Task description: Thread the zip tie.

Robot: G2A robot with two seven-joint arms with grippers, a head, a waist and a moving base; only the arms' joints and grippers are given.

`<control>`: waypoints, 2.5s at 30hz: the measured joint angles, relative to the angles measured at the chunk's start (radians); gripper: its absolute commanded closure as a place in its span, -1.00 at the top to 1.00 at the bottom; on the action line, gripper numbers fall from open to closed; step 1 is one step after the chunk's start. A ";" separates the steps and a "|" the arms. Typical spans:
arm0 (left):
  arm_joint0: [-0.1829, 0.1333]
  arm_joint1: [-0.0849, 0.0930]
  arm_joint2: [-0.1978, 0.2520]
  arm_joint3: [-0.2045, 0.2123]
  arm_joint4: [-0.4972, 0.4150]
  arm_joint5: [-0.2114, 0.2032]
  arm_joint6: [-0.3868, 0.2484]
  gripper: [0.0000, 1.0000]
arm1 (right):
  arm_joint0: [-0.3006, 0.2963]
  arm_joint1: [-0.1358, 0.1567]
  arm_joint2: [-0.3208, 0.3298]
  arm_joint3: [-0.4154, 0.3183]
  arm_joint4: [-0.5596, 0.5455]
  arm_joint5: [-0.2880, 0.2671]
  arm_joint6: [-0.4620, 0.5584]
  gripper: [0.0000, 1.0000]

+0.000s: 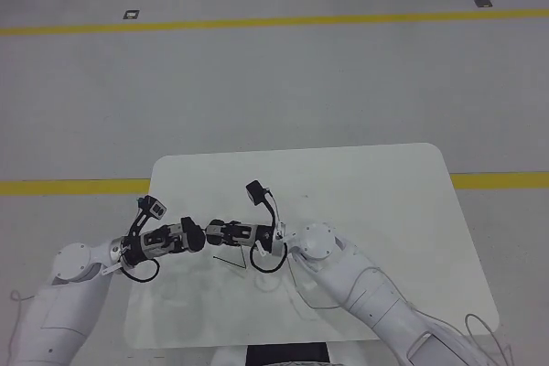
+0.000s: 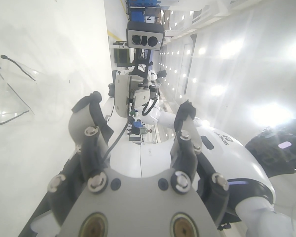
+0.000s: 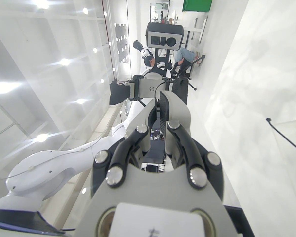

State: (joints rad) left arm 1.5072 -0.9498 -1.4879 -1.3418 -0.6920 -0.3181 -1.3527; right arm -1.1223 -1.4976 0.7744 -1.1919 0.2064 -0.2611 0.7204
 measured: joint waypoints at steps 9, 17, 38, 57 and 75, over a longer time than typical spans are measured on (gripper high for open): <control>-0.002 0.004 0.006 0.001 -0.001 0.003 0.003 -0.68 | -0.002 0.001 0.000 -0.009 -0.006 0.001 -0.002 -1.00; -0.002 0.007 0.011 -0.001 -0.003 0.002 0.003 -0.82 | -0.002 0.002 0.000 -0.014 -0.008 0.004 -0.003 -1.00; 0.001 0.014 0.016 -0.003 -0.012 -0.004 0.023 -0.88 | 0.000 0.003 -0.005 -0.015 -0.011 -0.001 0.003 -1.00; 0.002 0.020 0.023 -0.002 -0.013 -0.008 0.035 -0.30 | -0.003 0.004 -0.008 -0.017 -0.016 -0.016 0.002 -1.00; 0.000 0.025 0.032 0.000 -0.017 -0.009 0.033 -1.00 | -0.003 0.005 -0.010 -0.017 -0.018 -0.012 0.000 -1.00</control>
State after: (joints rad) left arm 1.5070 -0.9250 -1.4563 -1.3415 -0.7089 -0.3269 -1.3196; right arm -1.1251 -1.4923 0.7645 -1.2093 0.1879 -0.2733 0.7201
